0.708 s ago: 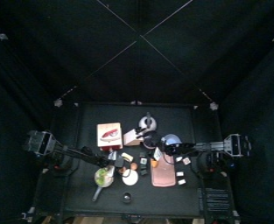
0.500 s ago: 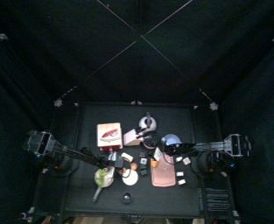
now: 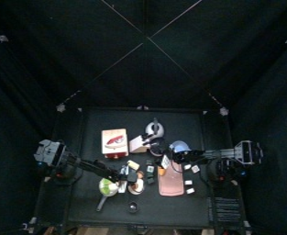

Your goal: Place eggshell on small plate

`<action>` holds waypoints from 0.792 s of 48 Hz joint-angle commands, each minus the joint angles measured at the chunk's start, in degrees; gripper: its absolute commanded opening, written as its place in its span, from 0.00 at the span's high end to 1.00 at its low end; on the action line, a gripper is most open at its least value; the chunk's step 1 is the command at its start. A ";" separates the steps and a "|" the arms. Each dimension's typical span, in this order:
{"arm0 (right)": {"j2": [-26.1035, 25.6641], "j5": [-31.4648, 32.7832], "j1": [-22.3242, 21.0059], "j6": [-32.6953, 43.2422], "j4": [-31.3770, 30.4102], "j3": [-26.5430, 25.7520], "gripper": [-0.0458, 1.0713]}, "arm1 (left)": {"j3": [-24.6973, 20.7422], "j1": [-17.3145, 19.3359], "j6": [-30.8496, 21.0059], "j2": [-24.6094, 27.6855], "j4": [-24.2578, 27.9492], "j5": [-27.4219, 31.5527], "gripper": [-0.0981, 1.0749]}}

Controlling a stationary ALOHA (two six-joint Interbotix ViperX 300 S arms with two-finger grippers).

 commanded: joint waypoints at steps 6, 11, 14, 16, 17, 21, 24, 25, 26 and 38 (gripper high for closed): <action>-0.79 -0.18 0.00 0.00 0.00 -0.35 0.12 | -0.97 0.09 0.09 -1.14 -0.09 -0.09 0.28; -0.79 -0.18 0.00 0.00 0.09 -0.26 0.12 | -0.35 -0.09 0.09 -2.64 -0.09 0.18 0.28; -0.88 -0.26 0.00 0.00 0.00 -0.18 0.12 | 0.09 -0.18 0.09 -4.31 -0.09 0.26 0.28; -0.88 -0.18 0.00 0.00 0.09 -0.18 0.12 | 0.35 -0.18 0.09 -5.10 -0.09 0.26 0.28; -0.88 -0.18 0.00 0.00 0.09 -0.18 0.12 | 0.44 -0.18 0.09 -5.54 -0.09 0.26 0.28; -0.88 -0.18 0.00 0.00 0.09 -0.26 0.12 | 0.88 -0.09 0.09 -6.42 -0.09 0.53 0.28; -0.79 -0.18 0.09 0.00 0.09 -0.18 0.12 | 0.88 0.18 0.18 -6.24 -0.09 0.62 0.28; -0.88 -0.18 0.00 0.00 0.00 -0.26 0.12 | 0.88 0.18 0.18 -6.15 -0.09 0.62 0.28; -0.79 -0.26 0.00 0.00 0.09 -0.18 0.12 | 0.79 0.18 0.18 -6.15 -0.09 0.79 0.28; -1.05 -0.18 0.18 0.00 0.09 0.09 0.12 | -2.81 2.72 -0.09 -5.01 -2.11 7.21 0.28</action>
